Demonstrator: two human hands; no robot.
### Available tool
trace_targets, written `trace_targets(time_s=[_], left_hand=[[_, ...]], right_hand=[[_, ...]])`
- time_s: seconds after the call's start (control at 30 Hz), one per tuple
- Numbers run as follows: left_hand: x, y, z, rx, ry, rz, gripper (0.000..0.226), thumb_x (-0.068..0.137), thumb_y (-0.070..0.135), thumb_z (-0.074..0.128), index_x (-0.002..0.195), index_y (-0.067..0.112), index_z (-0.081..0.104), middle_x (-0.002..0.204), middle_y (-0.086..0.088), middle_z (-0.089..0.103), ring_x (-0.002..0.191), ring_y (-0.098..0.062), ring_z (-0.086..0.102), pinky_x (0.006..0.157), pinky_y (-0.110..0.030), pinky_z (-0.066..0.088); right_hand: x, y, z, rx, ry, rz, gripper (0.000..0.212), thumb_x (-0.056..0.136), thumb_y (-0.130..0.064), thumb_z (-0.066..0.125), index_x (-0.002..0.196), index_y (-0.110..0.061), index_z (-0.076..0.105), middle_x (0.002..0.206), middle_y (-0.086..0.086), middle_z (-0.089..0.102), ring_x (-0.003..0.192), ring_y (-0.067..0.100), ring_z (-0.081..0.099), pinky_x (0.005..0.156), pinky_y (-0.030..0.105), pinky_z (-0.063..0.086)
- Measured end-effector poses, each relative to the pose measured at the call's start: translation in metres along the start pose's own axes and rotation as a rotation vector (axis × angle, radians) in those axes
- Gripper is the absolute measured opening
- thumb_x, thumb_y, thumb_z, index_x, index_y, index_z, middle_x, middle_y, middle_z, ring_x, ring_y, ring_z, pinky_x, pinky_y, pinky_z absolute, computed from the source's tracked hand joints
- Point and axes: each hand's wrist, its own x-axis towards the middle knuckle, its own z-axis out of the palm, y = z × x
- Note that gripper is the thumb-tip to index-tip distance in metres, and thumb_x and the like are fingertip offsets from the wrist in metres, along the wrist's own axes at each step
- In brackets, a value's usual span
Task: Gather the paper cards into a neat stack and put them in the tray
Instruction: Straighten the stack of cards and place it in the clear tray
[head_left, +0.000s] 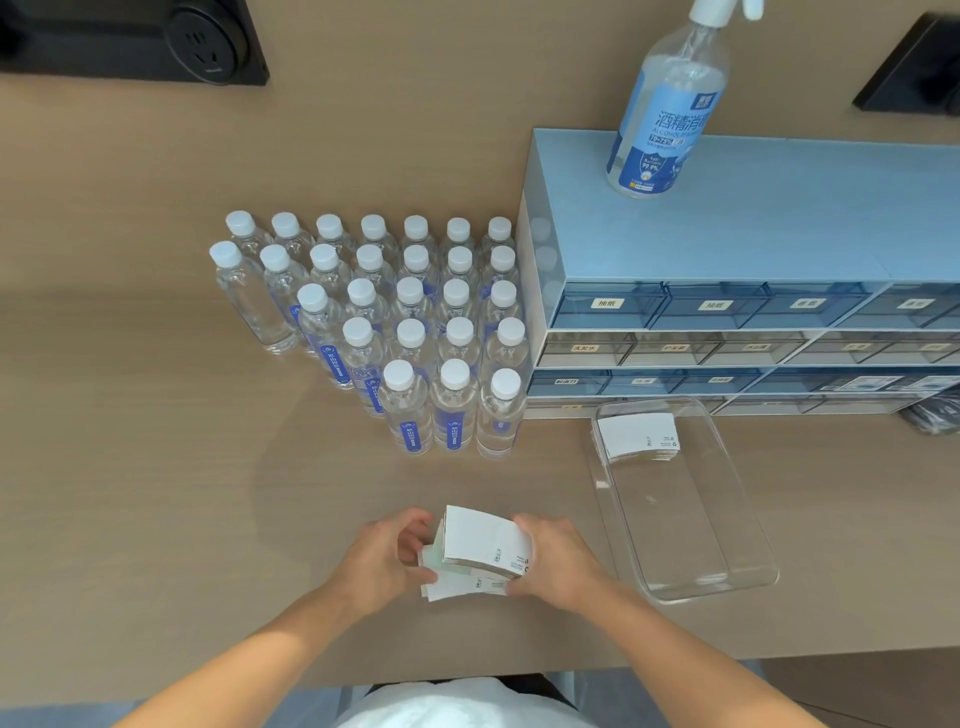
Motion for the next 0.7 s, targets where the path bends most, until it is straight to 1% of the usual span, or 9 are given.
trace_targets(time_s=[0.07, 0.13, 0.23, 0.3, 0.37, 0.43, 0.5, 0.63, 0.7], left_hand=[[-0.001, 0.004, 0.000, -0.016, -0.067, 0.025, 0.074, 0.049, 0.013, 0.092, 0.109, 0.046, 0.061, 0.102, 0.014, 0.072, 0.092, -0.001, 0.067, 0.079, -0.013, 0.053], [-0.001, 0.007, 0.000, -0.038, -0.116, 0.048, 0.076, 0.048, 0.018, 0.093, 0.115, 0.041, 0.063, 0.105, 0.020, 0.072, 0.095, 0.001, 0.067, 0.081, -0.011, 0.051], [-0.001, 0.009, -0.001, -0.053, -0.101, 0.031, 0.070, 0.048, 0.016, 0.093, 0.110, 0.035, 0.068, 0.101, 0.011, 0.074, 0.084, -0.007, 0.069, 0.073, -0.019, 0.055], [-0.001, 0.008, -0.002, -0.062, -0.097, 0.012, 0.067, 0.049, 0.013, 0.092, 0.109, 0.032, 0.068, 0.098, 0.007, 0.075, 0.078, -0.009, 0.069, 0.069, -0.020, 0.056], [-0.003, 0.004, -0.005, -0.091, -0.075, -0.023, 0.063, 0.050, 0.010, 0.090, 0.104, 0.030, 0.068, 0.095, 0.001, 0.075, 0.075, -0.011, 0.069, 0.067, -0.022, 0.057], [-0.004, -0.001, -0.010, -0.131, -0.040, -0.061, 0.060, 0.048, 0.010, 0.089, 0.101, 0.029, 0.067, 0.092, -0.003, 0.075, 0.069, -0.012, 0.067, 0.067, -0.028, 0.059], [-0.005, -0.005, -0.017, -0.173, -0.028, -0.083, 0.060, 0.048, 0.011, 0.088, 0.100, 0.030, 0.067, 0.088, -0.005, 0.076, 0.066, -0.012, 0.064, 0.068, -0.031, 0.057], [-0.004, -0.004, -0.024, -0.248, -0.114, -0.105, 0.058, 0.061, 0.001, 0.081, 0.109, 0.027, 0.062, 0.092, -0.009, 0.077, 0.074, -0.019, 0.066, 0.076, -0.036, 0.053], [-0.003, -0.001, -0.025, -0.314, -0.151, -0.142, 0.058, 0.067, -0.007, 0.074, 0.113, 0.025, 0.059, 0.094, -0.011, 0.077, 0.076, -0.022, 0.068, 0.073, -0.037, 0.054]], right_hand=[[0.000, 0.000, 0.002, 0.017, -0.014, -0.010, 0.050, 0.055, -0.032, 0.082, 0.100, -0.027, 0.060, 0.094, -0.007, 0.065, 0.082, 0.013, 0.060, 0.064, 0.024, 0.051], [0.001, -0.001, 0.002, 0.012, -0.017, -0.024, 0.051, 0.056, -0.033, 0.082, 0.101, -0.027, 0.060, 0.094, -0.008, 0.065, 0.081, 0.013, 0.060, 0.064, 0.024, 0.050], [0.002, -0.002, 0.003, -0.021, -0.018, -0.048, 0.052, 0.055, -0.034, 0.083, 0.100, -0.025, 0.059, 0.092, -0.009, 0.063, 0.082, 0.012, 0.058, 0.064, 0.026, 0.050], [0.003, -0.001, 0.004, -0.011, -0.020, -0.043, 0.055, 0.053, -0.036, 0.084, 0.101, -0.026, 0.058, 0.091, -0.010, 0.063, 0.082, 0.012, 0.058, 0.062, 0.025, 0.048], [0.004, 0.003, 0.002, 0.011, -0.007, -0.023, 0.057, 0.052, -0.038, 0.086, 0.100, -0.028, 0.058, 0.084, -0.013, 0.058, 0.077, 0.010, 0.055, 0.055, 0.020, 0.041], [0.006, 0.008, -0.002, 0.023, 0.015, 0.006, 0.053, 0.051, -0.038, 0.087, 0.093, -0.032, 0.056, 0.076, -0.015, 0.054, 0.069, 0.004, 0.051, 0.050, 0.014, 0.033], [0.008, 0.014, -0.006, 0.028, 0.035, 0.040, 0.050, 0.049, -0.041, 0.086, 0.085, -0.032, 0.051, 0.071, -0.015, 0.054, 0.062, 0.000, 0.049, 0.047, 0.015, 0.030], [0.011, 0.021, -0.010, 0.063, 0.064, 0.085, 0.049, 0.045, -0.043, 0.085, 0.077, -0.032, 0.049, 0.067, -0.015, 0.054, 0.058, -0.001, 0.047, 0.045, 0.015, 0.029], [0.012, 0.022, -0.011, 0.079, 0.069, 0.088, 0.049, 0.045, -0.042, 0.085, 0.069, -0.035, 0.044, 0.065, -0.015, 0.053, 0.055, -0.001, 0.046, 0.044, 0.015, 0.029]])
